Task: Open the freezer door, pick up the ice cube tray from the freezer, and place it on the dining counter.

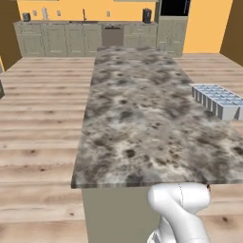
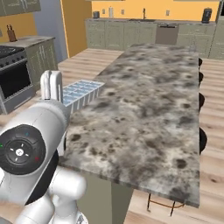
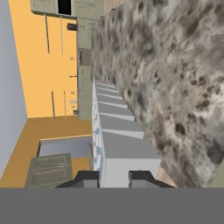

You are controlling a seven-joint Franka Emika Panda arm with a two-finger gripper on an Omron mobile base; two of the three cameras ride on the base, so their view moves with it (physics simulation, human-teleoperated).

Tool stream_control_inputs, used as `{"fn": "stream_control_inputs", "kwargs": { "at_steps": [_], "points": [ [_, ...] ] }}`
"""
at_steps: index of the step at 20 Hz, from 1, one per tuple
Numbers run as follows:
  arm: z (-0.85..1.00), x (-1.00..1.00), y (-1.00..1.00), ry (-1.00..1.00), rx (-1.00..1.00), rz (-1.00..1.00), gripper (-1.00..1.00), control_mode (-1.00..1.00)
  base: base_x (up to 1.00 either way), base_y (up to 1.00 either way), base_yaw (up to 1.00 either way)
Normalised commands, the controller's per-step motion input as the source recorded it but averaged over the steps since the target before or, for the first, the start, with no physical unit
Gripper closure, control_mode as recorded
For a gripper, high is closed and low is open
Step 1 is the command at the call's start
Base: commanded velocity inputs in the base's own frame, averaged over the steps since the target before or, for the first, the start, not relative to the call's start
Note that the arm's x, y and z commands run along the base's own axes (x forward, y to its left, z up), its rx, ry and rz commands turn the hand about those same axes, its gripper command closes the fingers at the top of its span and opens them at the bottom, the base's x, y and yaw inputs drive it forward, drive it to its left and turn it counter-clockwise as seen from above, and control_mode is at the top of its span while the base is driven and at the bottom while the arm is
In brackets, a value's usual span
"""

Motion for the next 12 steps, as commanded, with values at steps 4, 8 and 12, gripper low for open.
{"fn": "stream_control_inputs", "kwargs": {
  "at_steps": [4,8,12],
  "points": [
    [0.0,0.0,0.0,0.0,0.0,0.0,1.0,1.0,0.54,-0.42,0.09],
    [0.0,0.0,0.0,0.0,0.0,0.0,1.0,1.0,0.68,-0.22,0.0],
    [0.0,0.25,-0.1,0.01,0.02,0.01,1.0,-1.0,0.68,-0.28,0.01]
  ]
}}
